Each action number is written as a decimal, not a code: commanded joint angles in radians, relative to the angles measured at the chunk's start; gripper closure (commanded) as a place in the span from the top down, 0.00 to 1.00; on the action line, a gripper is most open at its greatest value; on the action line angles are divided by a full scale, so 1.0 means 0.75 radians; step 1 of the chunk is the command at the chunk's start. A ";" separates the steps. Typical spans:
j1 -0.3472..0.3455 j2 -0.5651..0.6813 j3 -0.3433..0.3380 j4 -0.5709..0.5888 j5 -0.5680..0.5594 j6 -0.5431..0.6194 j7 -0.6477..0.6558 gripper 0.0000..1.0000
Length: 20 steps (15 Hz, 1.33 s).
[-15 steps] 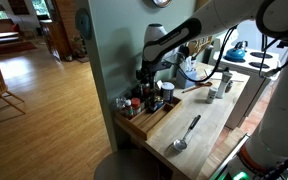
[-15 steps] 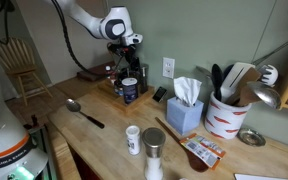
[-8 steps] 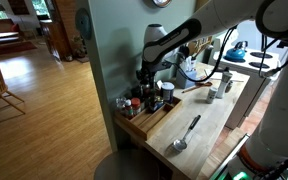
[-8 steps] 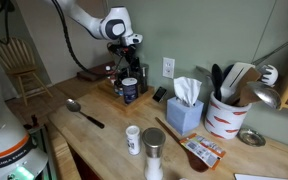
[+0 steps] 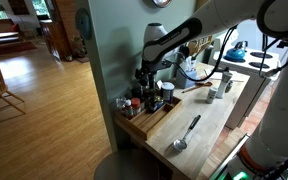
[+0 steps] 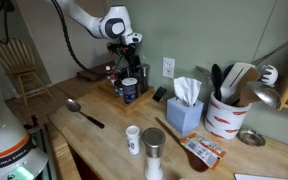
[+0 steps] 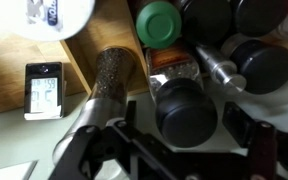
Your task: Pick up the jar of coffee and move it to the left side of the tray
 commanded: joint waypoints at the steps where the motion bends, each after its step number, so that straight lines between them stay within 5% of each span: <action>1: 0.013 -0.058 -0.009 -0.018 -0.001 -0.103 0.014 0.83; 6: 0.001 -0.161 -0.015 -0.029 -0.010 -0.278 0.061 1.00; 13: -0.071 -0.277 -0.064 -0.049 -0.090 -0.585 -0.007 1.00; 20: -0.124 -0.307 -0.106 -0.122 -0.095 -0.606 -0.128 1.00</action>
